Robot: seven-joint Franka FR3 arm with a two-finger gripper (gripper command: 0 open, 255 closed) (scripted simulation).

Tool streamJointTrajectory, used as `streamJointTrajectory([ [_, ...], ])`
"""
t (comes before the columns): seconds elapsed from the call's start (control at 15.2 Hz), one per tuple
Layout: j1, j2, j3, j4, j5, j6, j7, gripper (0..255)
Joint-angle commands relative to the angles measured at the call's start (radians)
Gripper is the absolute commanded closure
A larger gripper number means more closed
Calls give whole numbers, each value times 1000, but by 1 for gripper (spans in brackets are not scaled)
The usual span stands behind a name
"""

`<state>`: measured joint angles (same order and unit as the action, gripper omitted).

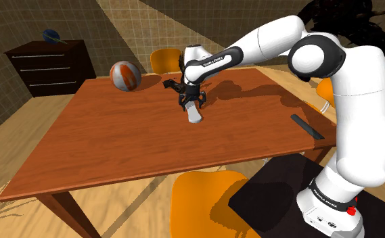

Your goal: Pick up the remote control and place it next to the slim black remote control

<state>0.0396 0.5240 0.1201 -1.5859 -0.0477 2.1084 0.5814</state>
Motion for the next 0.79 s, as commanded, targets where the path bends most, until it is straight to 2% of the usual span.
streamJointTrajectory([
  [0.0, 0, 1, 0, 0, 0, 1, 0, 0],
  [0.2, 0, 1, 0, 0, 0, 1, 0, 0],
  [0.26, 0, 1, 0, 0, 0, 1, 0, 255],
  [0.73, 0, 0, 0, 0, 0, 1, 0, 255],
])
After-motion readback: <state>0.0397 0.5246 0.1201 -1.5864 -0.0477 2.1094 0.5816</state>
